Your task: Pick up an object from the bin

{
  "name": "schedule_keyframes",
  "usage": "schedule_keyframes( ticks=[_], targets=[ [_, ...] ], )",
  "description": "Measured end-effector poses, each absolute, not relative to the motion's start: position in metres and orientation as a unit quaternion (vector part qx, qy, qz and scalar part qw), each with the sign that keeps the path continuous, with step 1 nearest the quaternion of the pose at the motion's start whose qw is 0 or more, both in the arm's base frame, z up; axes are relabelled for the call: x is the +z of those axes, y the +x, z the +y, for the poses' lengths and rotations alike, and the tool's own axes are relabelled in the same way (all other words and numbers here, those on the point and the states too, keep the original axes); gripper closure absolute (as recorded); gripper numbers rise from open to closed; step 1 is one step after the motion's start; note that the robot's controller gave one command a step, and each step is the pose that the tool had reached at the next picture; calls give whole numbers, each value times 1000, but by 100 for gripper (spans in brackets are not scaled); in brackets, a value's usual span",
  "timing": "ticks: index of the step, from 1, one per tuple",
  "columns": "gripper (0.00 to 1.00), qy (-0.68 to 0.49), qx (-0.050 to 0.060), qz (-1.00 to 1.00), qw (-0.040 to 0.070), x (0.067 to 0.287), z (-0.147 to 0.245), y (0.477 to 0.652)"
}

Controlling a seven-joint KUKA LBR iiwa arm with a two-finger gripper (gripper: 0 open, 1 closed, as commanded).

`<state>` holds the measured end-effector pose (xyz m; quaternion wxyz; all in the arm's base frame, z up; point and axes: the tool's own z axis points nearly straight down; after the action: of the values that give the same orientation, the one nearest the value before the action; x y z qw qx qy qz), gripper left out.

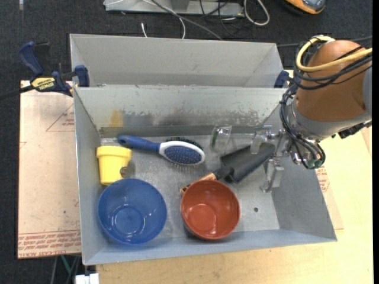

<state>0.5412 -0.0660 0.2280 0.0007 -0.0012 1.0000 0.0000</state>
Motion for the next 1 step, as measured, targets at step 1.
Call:
schedule_keyframes(
  ticks=[1],
  targets=[
    [0,-1,0,1000,1,228,-66,541]
  ],
)
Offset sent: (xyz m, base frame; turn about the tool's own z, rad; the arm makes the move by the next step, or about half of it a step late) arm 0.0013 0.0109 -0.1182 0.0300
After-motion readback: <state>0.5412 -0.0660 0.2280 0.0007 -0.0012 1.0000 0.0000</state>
